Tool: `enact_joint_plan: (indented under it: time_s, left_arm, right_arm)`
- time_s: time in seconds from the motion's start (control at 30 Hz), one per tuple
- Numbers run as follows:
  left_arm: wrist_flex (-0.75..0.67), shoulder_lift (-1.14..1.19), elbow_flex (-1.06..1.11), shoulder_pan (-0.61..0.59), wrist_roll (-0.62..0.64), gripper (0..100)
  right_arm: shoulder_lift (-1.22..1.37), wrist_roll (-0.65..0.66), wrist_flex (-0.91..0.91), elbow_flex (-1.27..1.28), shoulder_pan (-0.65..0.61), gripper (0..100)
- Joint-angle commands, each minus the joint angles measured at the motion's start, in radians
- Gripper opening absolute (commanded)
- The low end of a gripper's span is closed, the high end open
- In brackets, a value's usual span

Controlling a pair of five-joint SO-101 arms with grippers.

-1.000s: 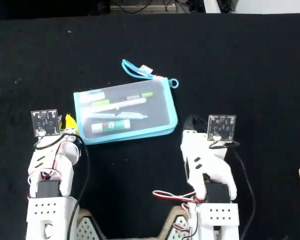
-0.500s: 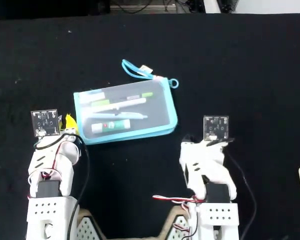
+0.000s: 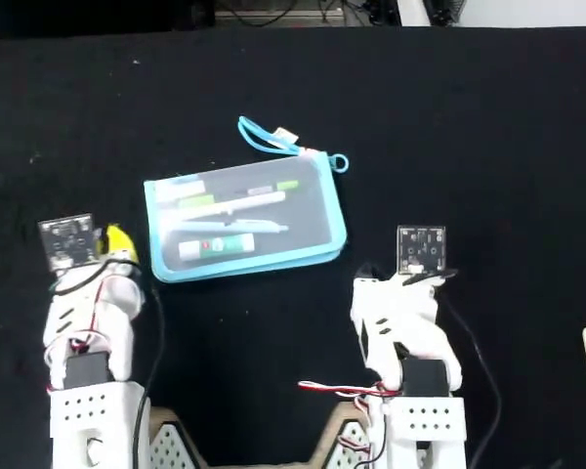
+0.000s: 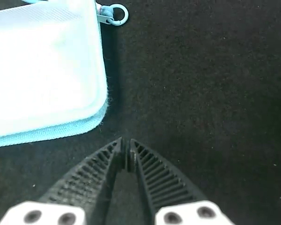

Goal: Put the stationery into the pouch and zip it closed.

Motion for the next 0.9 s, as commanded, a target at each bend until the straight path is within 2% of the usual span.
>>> enact_joint_plan:
  time_s: [0.0, 0.27, 0.5, 0.87]
  left_arm:
    - [-0.008, -0.014, -0.025, -0.110, 0.005, 7]
    - [0.278, -0.015, -0.084, -0.120, 0.006, 7]
    - [0.540, -0.015, -0.226, -0.120, 0.006, 7]
    - [0.735, -0.018, -0.263, -0.108, 0.005, 7]
  right_arm:
    - [-0.016, 0.006, 0.006, -0.001, 0.009, 1.5]
    - [-0.016, 0.008, 0.008, -0.001, 0.014, 1.5]
    - [-0.013, 0.008, 0.008, -0.001, 0.014, 1.5]
    - [-0.010, 0.008, 0.008, -0.001, 0.014, 1.5]
